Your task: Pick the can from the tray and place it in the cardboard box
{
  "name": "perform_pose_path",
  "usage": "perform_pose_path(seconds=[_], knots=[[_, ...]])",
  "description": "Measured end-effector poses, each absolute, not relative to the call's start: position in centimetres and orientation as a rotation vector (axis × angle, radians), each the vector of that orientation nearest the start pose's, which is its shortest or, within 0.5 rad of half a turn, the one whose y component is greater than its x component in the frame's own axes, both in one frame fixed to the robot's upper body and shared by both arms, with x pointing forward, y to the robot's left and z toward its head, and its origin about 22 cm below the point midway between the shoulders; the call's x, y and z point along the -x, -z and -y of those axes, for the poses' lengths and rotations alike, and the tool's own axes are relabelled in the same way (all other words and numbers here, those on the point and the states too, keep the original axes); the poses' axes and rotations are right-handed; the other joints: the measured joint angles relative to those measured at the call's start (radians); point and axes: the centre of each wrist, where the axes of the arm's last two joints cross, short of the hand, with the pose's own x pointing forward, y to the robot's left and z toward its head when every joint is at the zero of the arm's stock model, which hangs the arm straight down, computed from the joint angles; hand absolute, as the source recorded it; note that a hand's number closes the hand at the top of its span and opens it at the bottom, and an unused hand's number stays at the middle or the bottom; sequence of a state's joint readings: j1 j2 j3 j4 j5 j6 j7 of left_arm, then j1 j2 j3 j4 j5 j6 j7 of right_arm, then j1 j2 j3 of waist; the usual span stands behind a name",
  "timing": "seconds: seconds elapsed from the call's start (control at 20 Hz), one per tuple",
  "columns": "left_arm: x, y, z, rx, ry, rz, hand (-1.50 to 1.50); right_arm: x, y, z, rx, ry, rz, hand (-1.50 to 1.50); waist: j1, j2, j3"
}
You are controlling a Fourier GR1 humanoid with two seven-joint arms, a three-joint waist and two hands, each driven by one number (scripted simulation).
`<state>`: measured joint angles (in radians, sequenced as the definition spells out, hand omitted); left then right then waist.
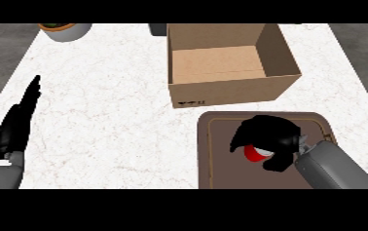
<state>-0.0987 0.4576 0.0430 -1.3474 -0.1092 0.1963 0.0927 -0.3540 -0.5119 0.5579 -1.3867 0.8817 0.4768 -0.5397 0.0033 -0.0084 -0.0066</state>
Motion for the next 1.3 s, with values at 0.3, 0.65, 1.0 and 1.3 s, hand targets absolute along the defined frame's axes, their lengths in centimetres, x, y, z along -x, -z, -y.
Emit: perform_pose_path(seconds=[0.3, 0.65, 1.0, 1.3], knots=[[-26.9, -2.4, -35.6, -0.651, 0.208, 1.365, 0.00, -29.3, -2.8, 21.3, 0.080, -1.996, 1.513, 1.50, -0.003, 0.003, 0.002], [-26.1, -1.3, -36.5, -0.665, 0.186, 1.342, 0.00, -29.6, -2.0, 23.4, 0.421, -1.678, 1.491, 1.50, -0.035, -0.003, 0.004], [-24.4, -0.7, -38.2, -0.715, 0.145, 1.300, 0.00, -28.0, -1.1, 29.6, 0.981, -1.053, 1.130, 1.50, -0.104, -0.018, 0.002], [-24.6, -1.0, -37.9, -0.694, 0.164, 1.317, 0.00, -26.8, -5.5, 26.9, 1.313, -0.742, 1.123, 1.50, -0.072, -0.013, 0.002]])
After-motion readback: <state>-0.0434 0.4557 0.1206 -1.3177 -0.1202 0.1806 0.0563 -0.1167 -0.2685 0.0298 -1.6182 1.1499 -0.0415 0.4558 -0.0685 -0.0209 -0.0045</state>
